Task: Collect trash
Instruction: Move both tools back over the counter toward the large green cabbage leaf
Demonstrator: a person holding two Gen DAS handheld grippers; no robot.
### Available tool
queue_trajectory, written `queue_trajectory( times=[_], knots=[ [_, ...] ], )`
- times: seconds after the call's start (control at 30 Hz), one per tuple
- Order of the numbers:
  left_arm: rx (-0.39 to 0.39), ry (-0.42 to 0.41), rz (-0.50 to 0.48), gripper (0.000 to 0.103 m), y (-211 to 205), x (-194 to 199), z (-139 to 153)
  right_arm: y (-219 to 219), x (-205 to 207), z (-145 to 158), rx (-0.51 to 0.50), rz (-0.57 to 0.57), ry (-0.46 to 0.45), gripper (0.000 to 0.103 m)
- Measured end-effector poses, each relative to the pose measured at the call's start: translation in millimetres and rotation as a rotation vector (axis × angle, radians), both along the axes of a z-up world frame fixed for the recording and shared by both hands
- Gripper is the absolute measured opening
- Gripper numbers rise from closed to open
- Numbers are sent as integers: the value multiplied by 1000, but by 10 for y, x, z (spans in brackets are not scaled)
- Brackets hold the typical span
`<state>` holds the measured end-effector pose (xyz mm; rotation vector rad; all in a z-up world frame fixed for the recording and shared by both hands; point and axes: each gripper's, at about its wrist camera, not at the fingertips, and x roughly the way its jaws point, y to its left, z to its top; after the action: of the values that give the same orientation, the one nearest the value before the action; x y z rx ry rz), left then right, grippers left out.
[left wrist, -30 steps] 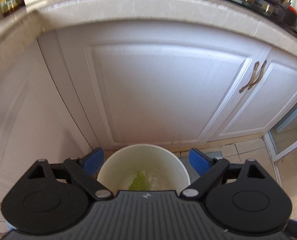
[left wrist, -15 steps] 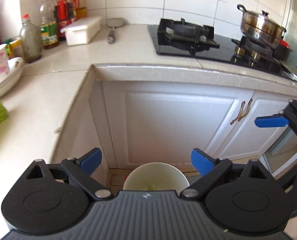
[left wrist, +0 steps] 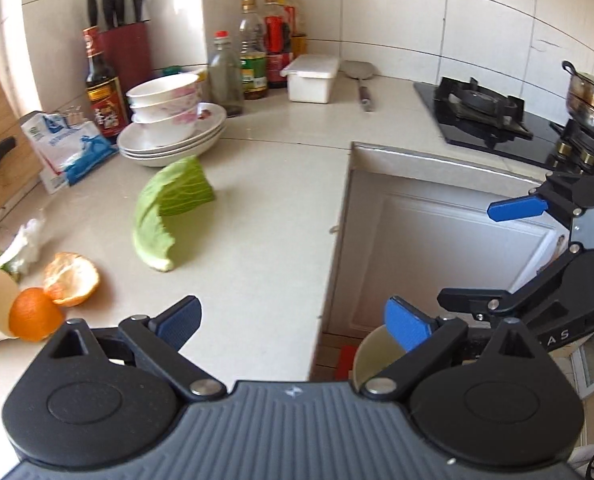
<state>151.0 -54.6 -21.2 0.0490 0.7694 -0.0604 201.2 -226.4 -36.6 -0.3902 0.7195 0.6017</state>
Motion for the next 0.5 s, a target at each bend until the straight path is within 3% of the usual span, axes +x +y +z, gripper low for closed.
queue_trajectory(
  times=[0.23,0.5],
  knots=[
    [26,-15,122,98,540,-70,-43,689,192,-8,19,121,17,103],
    [34,-22,118,98,877,209,-101,1068,385,-75,19,165,43,103]
  ],
)
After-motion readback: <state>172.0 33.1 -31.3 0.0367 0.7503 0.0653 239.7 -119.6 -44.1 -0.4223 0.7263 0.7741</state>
